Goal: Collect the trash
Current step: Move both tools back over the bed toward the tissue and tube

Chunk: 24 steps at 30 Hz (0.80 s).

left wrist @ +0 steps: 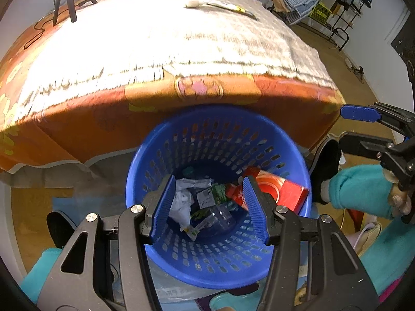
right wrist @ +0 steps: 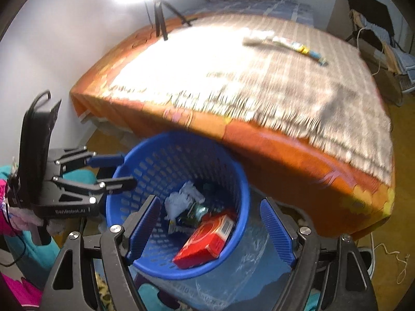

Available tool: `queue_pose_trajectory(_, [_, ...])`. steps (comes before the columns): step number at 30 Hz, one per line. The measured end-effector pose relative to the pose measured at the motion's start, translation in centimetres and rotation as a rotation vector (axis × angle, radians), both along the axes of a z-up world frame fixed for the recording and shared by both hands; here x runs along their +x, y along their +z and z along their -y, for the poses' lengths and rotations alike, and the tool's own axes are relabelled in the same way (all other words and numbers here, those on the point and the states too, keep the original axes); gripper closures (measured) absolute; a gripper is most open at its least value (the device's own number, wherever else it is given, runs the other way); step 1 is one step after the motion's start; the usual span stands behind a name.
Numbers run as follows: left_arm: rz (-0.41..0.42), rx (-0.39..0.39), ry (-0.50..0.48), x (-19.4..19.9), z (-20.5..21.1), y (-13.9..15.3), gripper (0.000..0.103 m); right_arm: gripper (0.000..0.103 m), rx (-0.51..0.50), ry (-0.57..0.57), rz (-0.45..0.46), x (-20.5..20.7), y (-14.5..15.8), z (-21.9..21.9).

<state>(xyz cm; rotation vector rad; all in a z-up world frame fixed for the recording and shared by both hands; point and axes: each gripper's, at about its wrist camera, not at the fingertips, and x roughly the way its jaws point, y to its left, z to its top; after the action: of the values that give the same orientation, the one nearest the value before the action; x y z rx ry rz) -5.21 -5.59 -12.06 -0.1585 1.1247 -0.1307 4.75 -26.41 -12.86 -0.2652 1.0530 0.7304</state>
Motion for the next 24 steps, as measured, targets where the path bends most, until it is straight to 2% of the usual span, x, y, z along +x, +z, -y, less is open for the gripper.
queue_pose_trajectory(4, [0.01,-0.01,0.017,1.9,-0.5,1.2,0.047,0.021,0.013,-0.015,0.077,1.1,1.8,0.3])
queue_pose_trajectory(7, [0.028,-0.01,0.03,3.5,-0.9,2.2,0.047,0.021,0.025,-0.027,0.102,2.4,3.0,0.6])
queue_pose_trajectory(14, [0.102,0.026,0.031,8.1,-1.1,4.9,0.047,0.021,0.076,-0.09,0.116,6.4,5.6,1.7])
queue_pose_trajectory(17, [0.129,0.031,0.039,10.2,-1.1,5.6,0.038,0.021,0.092,-0.106,0.137,8.3,6.8,2.1])
queue_pose_trajectory(24, [0.187,0.067,0.014,15.3,-0.4,6.5,0.038,0.021,0.128,-0.134,0.145,13.3,8.0,2.2])
